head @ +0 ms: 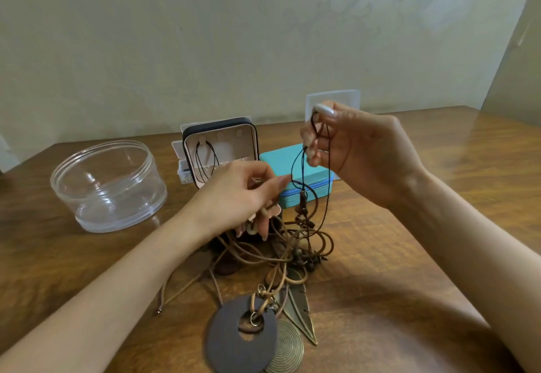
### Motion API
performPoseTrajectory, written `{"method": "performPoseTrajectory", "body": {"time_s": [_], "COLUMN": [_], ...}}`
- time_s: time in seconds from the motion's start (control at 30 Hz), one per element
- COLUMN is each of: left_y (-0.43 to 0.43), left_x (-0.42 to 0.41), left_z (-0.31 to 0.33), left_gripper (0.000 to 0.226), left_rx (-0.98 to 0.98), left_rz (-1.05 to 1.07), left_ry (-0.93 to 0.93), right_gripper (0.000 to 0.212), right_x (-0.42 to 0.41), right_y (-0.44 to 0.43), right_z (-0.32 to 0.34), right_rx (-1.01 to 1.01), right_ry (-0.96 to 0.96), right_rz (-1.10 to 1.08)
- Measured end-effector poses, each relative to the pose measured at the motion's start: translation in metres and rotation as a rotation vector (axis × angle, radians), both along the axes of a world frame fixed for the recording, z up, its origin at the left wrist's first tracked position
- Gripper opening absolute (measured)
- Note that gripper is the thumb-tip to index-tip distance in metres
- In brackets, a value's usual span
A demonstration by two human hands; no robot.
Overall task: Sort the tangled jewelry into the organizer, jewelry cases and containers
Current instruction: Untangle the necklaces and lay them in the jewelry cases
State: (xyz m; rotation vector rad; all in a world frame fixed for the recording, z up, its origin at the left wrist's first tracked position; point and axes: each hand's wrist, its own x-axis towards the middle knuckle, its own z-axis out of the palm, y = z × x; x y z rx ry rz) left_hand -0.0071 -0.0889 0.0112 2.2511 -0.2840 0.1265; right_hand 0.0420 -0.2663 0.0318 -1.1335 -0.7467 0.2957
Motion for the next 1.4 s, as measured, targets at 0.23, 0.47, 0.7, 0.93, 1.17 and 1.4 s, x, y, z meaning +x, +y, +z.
{"method": "performPoseTrajectory", "body": {"time_s": [0.23,0.47,0.7,0.93,1.17,1.4], "left_y": [0.003,0.001,0.008,0.027,0.033,0.005], "left_x": [0.007,-0.004,0.000,0.008,0.013,0.005], "left_z": [-0.013,0.002,0.017,0.029,0.025,0.003], "left_gripper": [0.014,0.039,0.040,0.031,0.031,0.032], "left_rx": [0.206,-0.526,-0.934,-1.252,-1.422,-0.175], "left_rz": [0.072,-0.328,-0.376,-0.248,-0.045,-0.115], "left_ry": [-0.476,-0.083,-0.018,-0.095,-0.107,0.042], "right_gripper": [0.012,0.008,0.003,0.016,0.017,0.021], "right_x": [-0.001,0.000,0.005,0.011,0.010,0.018], "right_y": [-0.002,-0.002,-0.009,-0.014,-0.022,-0.025], "right_z": [0.000,0.002,0.003,0.000,0.007,0.020], "right_rx": [0.125,0.239,0.187,-0.151,-0.168,0.474], "right_ry": [-0.047,0.085,0.194,0.060,-0.089,0.170], "right_rz": [0.191,0.170,-0.059,0.202,0.512,0.639]}}
